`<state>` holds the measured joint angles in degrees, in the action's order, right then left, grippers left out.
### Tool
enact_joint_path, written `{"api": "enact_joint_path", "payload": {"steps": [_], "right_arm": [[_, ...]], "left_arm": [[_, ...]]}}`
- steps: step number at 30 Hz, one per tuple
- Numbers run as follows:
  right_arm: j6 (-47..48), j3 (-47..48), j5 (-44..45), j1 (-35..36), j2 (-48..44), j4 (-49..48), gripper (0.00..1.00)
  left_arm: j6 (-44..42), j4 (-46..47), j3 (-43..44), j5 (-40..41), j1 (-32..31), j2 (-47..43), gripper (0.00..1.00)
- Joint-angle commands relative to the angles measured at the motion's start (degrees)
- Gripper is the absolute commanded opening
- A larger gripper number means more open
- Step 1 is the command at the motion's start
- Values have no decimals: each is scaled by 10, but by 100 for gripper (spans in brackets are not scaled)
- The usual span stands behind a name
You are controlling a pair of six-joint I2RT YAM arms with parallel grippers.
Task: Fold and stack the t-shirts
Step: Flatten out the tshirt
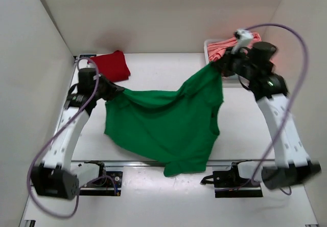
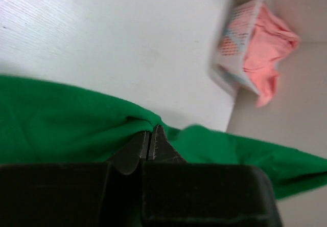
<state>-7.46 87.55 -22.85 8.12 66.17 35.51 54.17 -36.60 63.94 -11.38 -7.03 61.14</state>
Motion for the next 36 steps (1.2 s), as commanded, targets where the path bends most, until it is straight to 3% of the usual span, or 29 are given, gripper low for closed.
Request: {"api": "enact_joint_path", "payload": {"steps": [1,4,5,6,7,8,9,11,17,19,22,28,31,36], "right_arm": [[-2,6,28,26,107,-103,0],[-33,110,44,31,243,-156,0],[-36,138,86,36,310,-155,14],[-43,214,110,40,373,-150,27],[-42,291,152,38,404,-131,32],[-44,330,201,36,455,-110,47],[-43,389,220,29,488,-79,57],[-54,408,256,22,493,-46,62],[-86,68,207,0,293,-43,58],[-95,-62,212,10,226,-32,56],[-113,-174,205,50,122,-6,56],[-159,-332,172,124,12,35,56],[-164,-384,159,118,-38,54,56],[-168,-423,151,96,-68,68,57]], "left_arm": [[-5,106,11,12,1,94,0],[-39,158,45,34,32,198,3],[-39,162,62,35,52,215,30],[-44,162,82,40,67,247,49],[-48,159,87,43,69,266,52],[-53,155,101,45,96,273,54],[-58,153,99,55,103,274,62],[-68,144,82,62,116,260,67],[-87,80,-43,113,118,203,67],[-92,48,-70,148,112,204,66],[-117,23,-94,189,97,215,66],[-198,21,-26,231,95,289,69],[-254,-32,48,282,90,363,70],[-264,-46,45,294,96,416,71]]}}
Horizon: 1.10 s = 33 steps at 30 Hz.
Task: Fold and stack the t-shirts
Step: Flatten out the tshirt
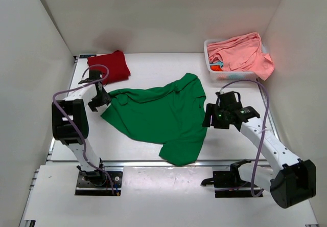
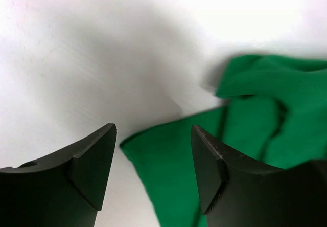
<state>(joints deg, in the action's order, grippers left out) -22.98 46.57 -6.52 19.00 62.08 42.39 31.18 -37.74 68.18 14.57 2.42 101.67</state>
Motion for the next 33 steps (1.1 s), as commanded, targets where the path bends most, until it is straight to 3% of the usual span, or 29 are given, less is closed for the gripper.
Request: {"api": "enact_joint_path", "payload": {"steps": [1,9,11,13,17,18,23,25,26,27,29,33], "right_arm": [[-14,-16,-18,-18,-30,1,57],[-44,-74,-17,20,-7,10,57],[-52,-82,-35,34,-2,-1,57],[-58,-96,-37,50,8,-3,57],[-81,-114,-47,106,34,-39,57],[-87,-116,-52,119,41,-47,57],[-115,-132,-66,185,109,-102,58],[-109,-123,-71,200,145,-115,51],[-106,-115,-68,207,156,-115,41],[-101,-103,-68,205,171,-115,20],[-88,-77,-67,197,176,-108,0],[-43,-6,-74,132,161,-65,0]], "left_arm": [[-30,-37,-3,33,0,19,70],[-5,-46,-48,8,-18,-6,70],[0,-38,-57,9,-16,-1,66],[2,-42,-55,-1,-18,11,57],[-1,-45,-49,-8,-40,16,4],[-1,-47,-51,-10,-43,18,0],[4,-46,-70,-26,-32,-5,0],[1,-51,-70,-30,-28,-14,0],[-1,-52,-72,-31,-24,-23,0],[-4,-54,-73,-33,-25,-24,0],[-6,-64,-73,-34,-25,-43,0],[-10,-92,-50,-54,0,-71,0]]}}
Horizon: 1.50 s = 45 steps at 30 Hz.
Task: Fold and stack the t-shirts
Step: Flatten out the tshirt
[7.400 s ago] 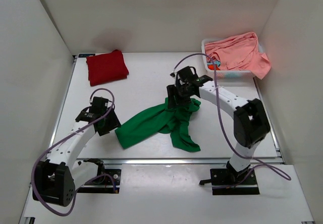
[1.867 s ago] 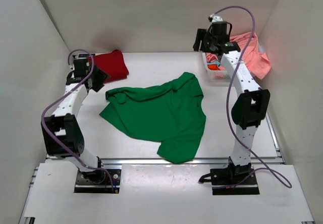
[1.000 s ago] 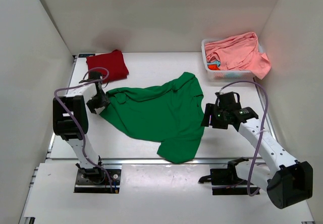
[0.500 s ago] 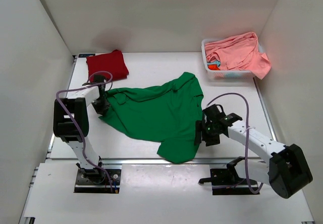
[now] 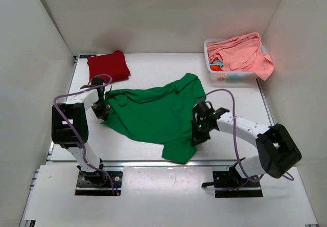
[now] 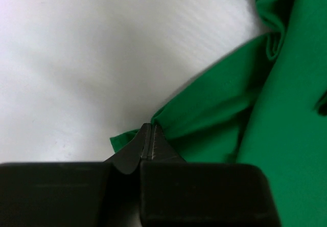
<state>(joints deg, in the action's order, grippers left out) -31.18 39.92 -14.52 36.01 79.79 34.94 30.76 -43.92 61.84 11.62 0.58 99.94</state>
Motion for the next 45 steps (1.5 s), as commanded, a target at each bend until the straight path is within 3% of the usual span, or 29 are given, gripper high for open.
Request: {"api": "enact_joint_path", "payload": {"steps": [1,8,12,15,17,19,22,24,27,32,35,40,45], "right_arm": [[53,97,1,-65,-24,22,0],[149,348,-80,-195,-24,93,0],[168,532,-75,-228,9,110,0],[160,723,-68,-246,48,130,0],[144,761,-105,-276,63,117,0],[146,788,-91,-270,63,113,0],[175,806,-40,-246,30,72,0],[156,786,-44,-275,-22,13,0],[145,817,-71,-318,-18,15,0],[127,823,-137,-354,26,16,0],[112,833,-176,-357,96,27,0],[104,943,-223,-349,264,77,1],[101,991,-233,-355,297,24,0]], "left_arm": [[-6,-39,25,-26,21,-63,0],[53,-65,131,-63,25,-126,0],[103,-48,302,-41,14,-135,0],[123,-87,480,-97,36,-79,0],[129,-126,608,-121,47,-41,0],[132,-141,657,-133,43,-29,0],[141,-102,653,-153,46,-68,0],[155,-65,661,-150,59,-95,0],[182,-81,706,-176,78,-92,0],[237,-46,584,-256,95,-106,0],[252,-15,526,-301,92,-68,0],[253,-13,609,-358,83,61,0],[282,19,743,-374,98,132,0]]}}
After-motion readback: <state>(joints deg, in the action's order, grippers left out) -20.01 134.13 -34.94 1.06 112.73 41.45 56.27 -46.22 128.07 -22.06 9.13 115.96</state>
